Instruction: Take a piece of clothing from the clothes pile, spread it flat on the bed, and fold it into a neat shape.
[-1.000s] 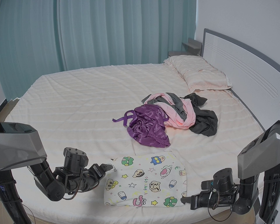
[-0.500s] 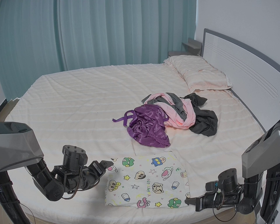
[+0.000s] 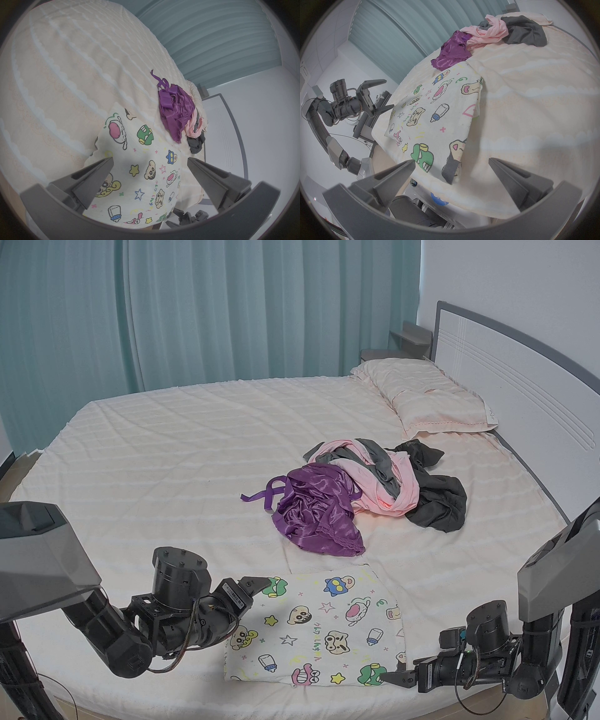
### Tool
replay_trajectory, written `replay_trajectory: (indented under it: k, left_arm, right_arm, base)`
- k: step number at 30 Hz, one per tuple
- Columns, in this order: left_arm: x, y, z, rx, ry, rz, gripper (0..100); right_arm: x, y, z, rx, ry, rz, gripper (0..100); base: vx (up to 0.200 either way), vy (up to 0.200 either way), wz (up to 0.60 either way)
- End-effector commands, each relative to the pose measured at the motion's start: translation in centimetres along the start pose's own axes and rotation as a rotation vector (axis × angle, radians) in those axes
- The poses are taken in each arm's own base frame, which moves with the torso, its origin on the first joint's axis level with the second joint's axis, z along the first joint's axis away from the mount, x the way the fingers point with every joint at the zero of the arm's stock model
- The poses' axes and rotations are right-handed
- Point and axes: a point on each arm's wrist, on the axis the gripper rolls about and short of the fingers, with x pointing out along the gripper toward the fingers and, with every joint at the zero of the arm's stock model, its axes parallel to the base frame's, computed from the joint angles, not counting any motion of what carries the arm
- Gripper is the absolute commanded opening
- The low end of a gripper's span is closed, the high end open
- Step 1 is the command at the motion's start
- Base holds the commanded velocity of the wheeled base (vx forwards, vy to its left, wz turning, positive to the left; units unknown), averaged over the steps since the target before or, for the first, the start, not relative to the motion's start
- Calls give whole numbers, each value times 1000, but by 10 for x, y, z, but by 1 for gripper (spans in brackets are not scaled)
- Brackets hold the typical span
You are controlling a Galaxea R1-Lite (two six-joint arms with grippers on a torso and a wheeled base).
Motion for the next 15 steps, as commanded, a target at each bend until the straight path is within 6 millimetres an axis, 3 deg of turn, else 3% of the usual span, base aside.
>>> replay_trajectory:
  k: [1,9,15]
  left_arm:
    - [11,9,-9,13,27,44,100]
    - [27,30,-21,33,31,149,100]
    - [27,30,-29,51,31,148,100]
  right_arm:
    - [0,0,1,1,-3,0,100]
    - [0,-1,1,3,-4,-1,100]
    - [-4,-1,6,4,-43,1,100]
  base:
    - [0,0,0]
    - [0,0,0]
    - [0,0,0]
